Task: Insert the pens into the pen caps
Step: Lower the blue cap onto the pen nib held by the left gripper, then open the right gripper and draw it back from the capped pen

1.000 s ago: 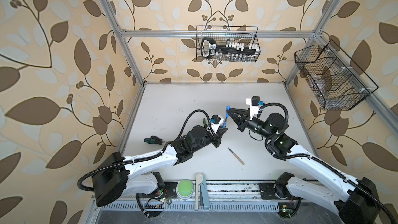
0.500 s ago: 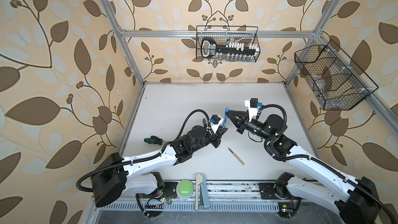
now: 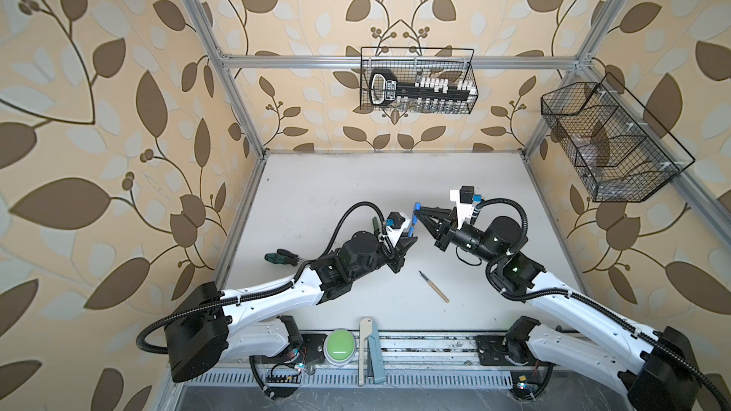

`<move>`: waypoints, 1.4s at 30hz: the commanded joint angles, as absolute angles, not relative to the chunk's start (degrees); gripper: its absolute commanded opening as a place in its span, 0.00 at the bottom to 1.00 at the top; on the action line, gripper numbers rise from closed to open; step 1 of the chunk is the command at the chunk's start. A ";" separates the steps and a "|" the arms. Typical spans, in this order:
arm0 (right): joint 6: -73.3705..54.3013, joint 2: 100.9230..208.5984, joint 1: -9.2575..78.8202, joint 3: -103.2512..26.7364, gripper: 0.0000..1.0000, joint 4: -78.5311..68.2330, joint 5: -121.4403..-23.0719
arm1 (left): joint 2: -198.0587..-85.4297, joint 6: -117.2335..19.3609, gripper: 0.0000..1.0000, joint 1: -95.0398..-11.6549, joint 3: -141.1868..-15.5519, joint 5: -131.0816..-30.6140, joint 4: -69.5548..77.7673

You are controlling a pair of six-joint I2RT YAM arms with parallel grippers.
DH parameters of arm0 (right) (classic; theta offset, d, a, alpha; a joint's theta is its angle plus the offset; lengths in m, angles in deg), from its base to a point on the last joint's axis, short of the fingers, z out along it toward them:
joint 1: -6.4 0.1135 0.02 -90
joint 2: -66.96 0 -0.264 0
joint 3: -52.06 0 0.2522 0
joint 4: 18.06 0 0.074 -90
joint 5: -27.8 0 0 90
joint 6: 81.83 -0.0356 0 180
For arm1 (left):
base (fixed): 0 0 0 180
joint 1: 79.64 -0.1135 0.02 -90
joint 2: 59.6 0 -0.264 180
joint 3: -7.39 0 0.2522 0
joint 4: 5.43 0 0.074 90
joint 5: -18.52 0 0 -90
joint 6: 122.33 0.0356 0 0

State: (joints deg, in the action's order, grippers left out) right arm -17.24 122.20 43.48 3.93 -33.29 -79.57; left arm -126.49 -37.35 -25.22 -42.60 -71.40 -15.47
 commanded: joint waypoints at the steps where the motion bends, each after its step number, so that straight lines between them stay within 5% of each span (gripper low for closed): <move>1: -16.02 120.99 43.89 5.52 0.09 -32.69 -78.74 | -123.94 -36.99 0.00 -25.15 -44.86 -71.18 -19.29; 17: -13.04 118.14 44.37 2.60 0.45 -25.45 -79.42 | -125.30 -37.20 0.00 -25.14 -45.30 -71.44 -18.51; 42: -19.98 123.68 29.87 -12.30 0.58 -21.64 -92.33 | -126.66 -34.22 0.00 -25.23 -48.35 -69.72 -11.75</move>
